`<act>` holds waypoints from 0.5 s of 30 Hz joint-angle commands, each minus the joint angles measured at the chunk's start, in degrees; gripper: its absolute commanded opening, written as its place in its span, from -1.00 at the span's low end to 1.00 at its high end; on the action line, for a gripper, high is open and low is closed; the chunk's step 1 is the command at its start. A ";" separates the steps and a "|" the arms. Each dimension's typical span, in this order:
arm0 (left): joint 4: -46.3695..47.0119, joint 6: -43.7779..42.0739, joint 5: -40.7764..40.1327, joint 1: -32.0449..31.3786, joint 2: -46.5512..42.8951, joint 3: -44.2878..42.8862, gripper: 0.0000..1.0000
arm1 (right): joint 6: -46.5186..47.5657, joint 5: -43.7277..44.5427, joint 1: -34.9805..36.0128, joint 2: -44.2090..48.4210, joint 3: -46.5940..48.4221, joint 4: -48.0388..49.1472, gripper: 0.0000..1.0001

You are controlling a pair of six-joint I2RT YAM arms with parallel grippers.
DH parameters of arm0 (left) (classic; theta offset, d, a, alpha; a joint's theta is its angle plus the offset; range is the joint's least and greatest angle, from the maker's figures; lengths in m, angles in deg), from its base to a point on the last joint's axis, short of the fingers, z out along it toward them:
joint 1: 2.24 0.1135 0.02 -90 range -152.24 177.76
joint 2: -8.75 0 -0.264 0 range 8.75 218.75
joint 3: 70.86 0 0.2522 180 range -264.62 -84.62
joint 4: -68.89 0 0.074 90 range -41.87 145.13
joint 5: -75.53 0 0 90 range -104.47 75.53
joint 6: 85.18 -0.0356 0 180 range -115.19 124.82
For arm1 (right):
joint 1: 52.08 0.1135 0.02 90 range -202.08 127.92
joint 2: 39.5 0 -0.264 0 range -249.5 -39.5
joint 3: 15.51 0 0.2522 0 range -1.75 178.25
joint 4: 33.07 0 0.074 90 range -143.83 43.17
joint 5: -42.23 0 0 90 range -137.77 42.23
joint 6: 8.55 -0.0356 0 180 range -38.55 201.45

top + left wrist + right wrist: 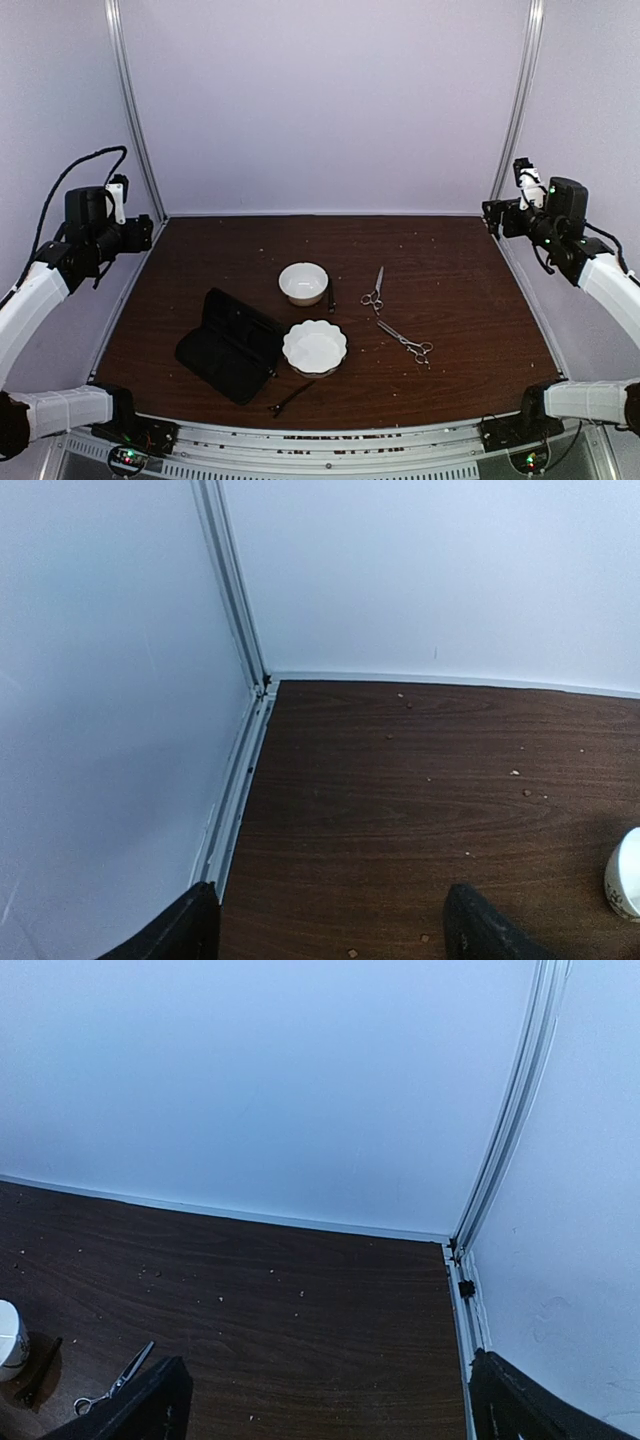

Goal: Sort the hair-cutting tools

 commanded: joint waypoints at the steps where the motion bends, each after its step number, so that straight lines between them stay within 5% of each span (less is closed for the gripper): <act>1: 4.57 0.42 7.99 1.18 0.67 -0.03 0.57 | 1.11 -3.12 -1.00 -0.65 -1.21 2.91 0.99; 10: 6.85 -0.78 18.48 1.10 2.25 -0.26 0.31 | 11.35 -14.13 -1.47 -1.55 -4.08 1.48 0.98; 15: 7.02 -3.56 27.28 -4.48 4.18 -1.30 0.15 | 12.09 -19.22 -1.54 -1.91 -4.58 1.33 0.95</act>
